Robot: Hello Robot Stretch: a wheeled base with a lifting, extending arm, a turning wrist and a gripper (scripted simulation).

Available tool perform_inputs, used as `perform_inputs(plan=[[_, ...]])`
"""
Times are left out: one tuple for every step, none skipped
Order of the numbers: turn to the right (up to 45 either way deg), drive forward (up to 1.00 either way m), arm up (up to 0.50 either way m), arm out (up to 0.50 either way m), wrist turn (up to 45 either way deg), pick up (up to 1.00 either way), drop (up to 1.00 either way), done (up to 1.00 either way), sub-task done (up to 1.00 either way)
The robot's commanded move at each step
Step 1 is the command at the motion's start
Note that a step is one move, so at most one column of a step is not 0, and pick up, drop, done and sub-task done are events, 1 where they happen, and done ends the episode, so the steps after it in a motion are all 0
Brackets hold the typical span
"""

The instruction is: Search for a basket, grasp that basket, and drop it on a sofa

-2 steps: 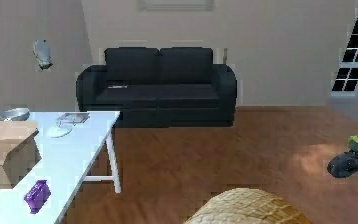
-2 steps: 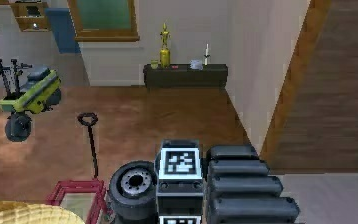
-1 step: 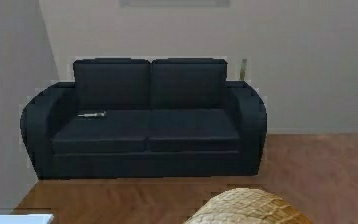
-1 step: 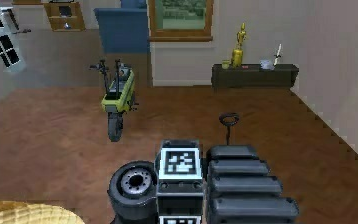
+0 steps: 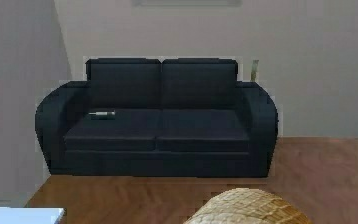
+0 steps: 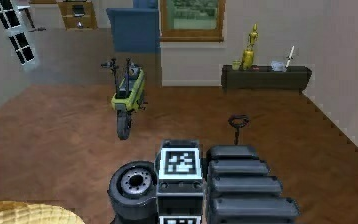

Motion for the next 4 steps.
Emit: perform_inputs(plan=[[-9.0,0.00,0.00,0.00,0.0,0.00,0.00,0.00,0.00],[0.0,0.75,0.00,0.00,0.0,0.00,0.00,0.00,0.00],[45.0,0.00,0.00,0.00,0.0,0.00,0.00,0.00,0.00],[6.0,0.00,0.00,0.00,0.0,0.00,0.00,0.00,0.00]])
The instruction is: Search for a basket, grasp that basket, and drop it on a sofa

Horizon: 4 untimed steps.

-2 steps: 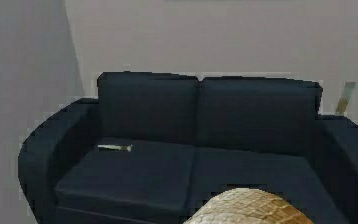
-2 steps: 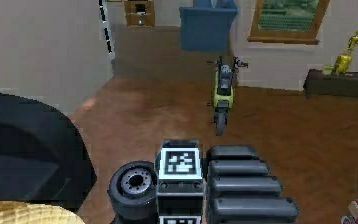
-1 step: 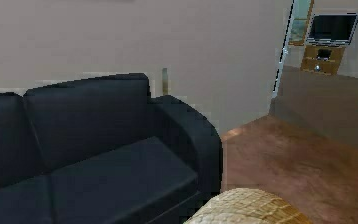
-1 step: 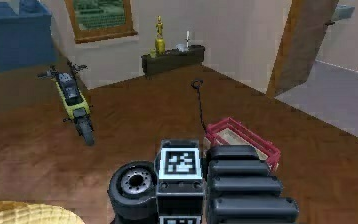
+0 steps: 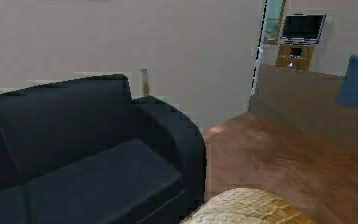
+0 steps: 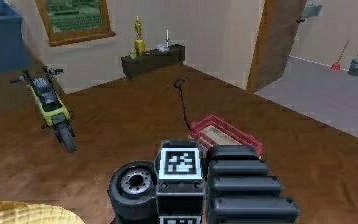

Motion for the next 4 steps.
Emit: perform_inputs(plan=[[0.0,0.10,0.00,0.00,0.0,0.00,0.00,0.00,0.00],[-45.0,0.00,0.00,0.00,0.0,0.00,0.00,0.00,0.00],[-15.0,0.00,0.00,0.00,0.0,0.00,0.00,0.00,0.00],[0.0,0.25,0.00,0.00,0.0,0.00,0.00,0.00,0.00]])
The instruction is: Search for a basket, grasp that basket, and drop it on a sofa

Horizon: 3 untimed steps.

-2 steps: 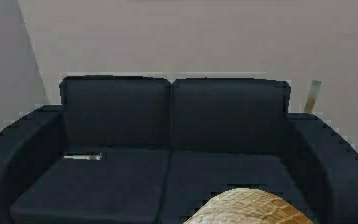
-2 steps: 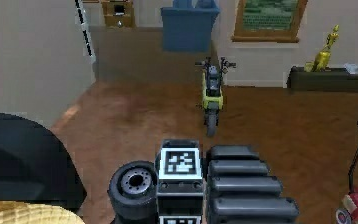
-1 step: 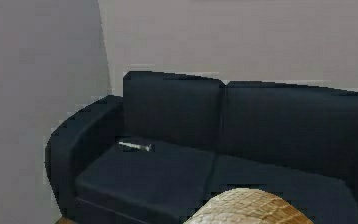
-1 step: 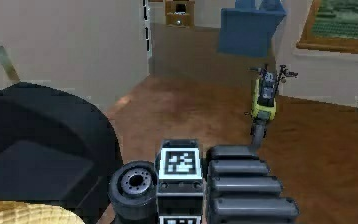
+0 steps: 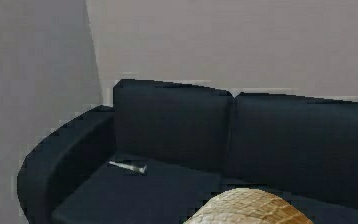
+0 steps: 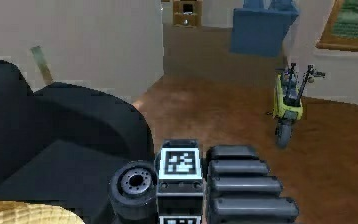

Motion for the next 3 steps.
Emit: perform_inputs(plan=[[-45.0,0.00,0.00,0.00,0.0,0.00,0.00,0.00,0.00],[0.0,0.00,0.00,0.48,0.0,0.00,0.00,0.00,0.00],[0.0,0.00,0.00,0.00,39.0,0.00,0.00,0.00,0.00]])
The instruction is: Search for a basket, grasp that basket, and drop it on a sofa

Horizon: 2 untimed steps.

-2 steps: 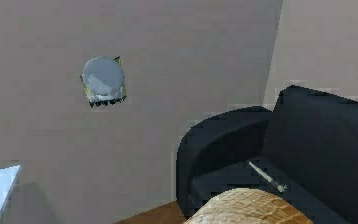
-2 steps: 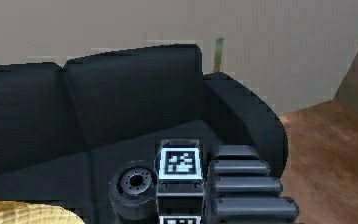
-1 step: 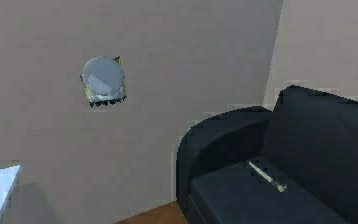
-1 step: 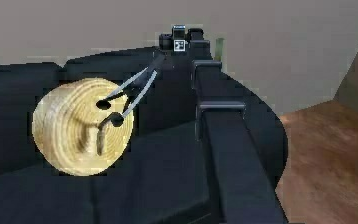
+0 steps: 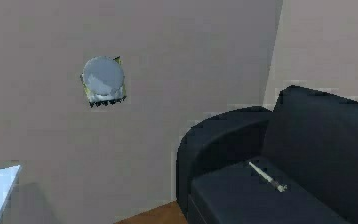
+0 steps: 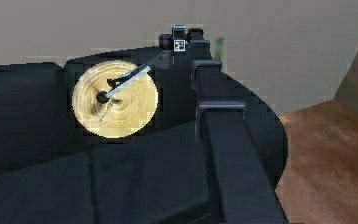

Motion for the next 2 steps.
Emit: perform_inputs(plan=[[0.0,0.00,-0.26,0.00,0.0,0.00,0.00,0.00,0.00],[0.0,0.00,-0.32,0.00,0.0,0.00,0.00,0.00,0.00]])
